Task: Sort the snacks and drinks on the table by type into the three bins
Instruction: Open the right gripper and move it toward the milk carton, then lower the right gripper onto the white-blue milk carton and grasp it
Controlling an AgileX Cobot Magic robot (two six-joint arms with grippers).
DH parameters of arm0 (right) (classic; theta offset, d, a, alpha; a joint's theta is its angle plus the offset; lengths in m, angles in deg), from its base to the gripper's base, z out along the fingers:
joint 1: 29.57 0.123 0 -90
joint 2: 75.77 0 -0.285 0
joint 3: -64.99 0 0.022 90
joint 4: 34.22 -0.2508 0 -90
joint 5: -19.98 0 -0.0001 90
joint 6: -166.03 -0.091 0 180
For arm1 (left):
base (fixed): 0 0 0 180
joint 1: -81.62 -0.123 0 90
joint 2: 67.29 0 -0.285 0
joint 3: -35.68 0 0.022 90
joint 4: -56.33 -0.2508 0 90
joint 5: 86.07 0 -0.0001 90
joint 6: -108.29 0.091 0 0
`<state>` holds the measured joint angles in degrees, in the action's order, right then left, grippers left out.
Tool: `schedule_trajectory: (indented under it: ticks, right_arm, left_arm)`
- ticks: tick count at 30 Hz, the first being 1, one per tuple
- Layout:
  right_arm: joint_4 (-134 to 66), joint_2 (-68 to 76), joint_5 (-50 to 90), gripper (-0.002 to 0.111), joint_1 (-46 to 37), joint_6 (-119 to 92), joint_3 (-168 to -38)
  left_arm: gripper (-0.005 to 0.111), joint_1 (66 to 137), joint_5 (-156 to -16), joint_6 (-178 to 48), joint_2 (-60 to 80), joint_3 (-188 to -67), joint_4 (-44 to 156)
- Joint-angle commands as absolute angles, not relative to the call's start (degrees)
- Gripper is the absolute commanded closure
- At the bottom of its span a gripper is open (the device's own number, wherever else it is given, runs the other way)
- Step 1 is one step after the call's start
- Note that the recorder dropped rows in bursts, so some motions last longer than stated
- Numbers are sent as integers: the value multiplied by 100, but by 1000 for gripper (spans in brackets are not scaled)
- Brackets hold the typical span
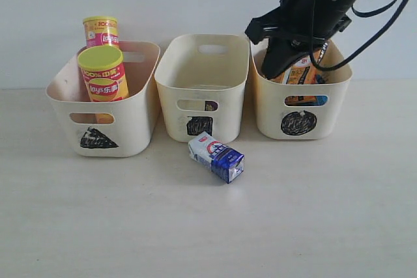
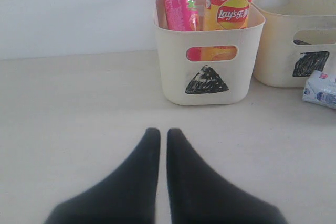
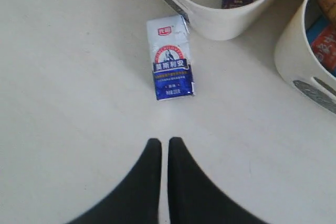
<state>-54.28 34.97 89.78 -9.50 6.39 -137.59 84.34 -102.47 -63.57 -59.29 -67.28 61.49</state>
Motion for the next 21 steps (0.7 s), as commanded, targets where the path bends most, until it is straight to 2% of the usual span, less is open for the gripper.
schedule_trajectory:
  ticks: [1,10,12,14,15,17,18,19,21]
  right_arm:
    - [-5576,3384,8995,108,-872,667,-13773]
    - [-4707,3384,8985,105,87,758,-13111]
    - [-4658,3397,8680,94,128,758,-12966]
    - [-4658,3397,8394,75,128,746,-12824]
    - [-4643,3397,8191,59,128,703,-12726]
    - [-4630,3397,7918,35,128,677,-12598]
    - [-4630,3408,7748,26,128,677,-12542]
    - [-4630,3419,7589,20,128,677,-12501]
    - [-4640,3486,7387,20,128,677,-12489]
  left_arm:
    - [102,8416,-10237,-6397,-5950,-6710,6147]
    - [102,8416,-10237,-6397,-5950,-6710,6147]
    - [102,8416,-10237,-6397,-5950,-6710,6147]
    - [102,8416,-10237,-6397,-5950,-6710,6147]
    - [102,8416,-10237,-6397,-5950,-6710,6147]
    - [102,8416,-10237,-6397,-5950,-6710,6147]
    - [102,8416,-10237,-6397,-5950,-6710,6147]
    - [102,8416,-10237,-6397,-5950,-6710,6147]
    - [102,8416,-10237,-6397,-5950,-6710,6147]
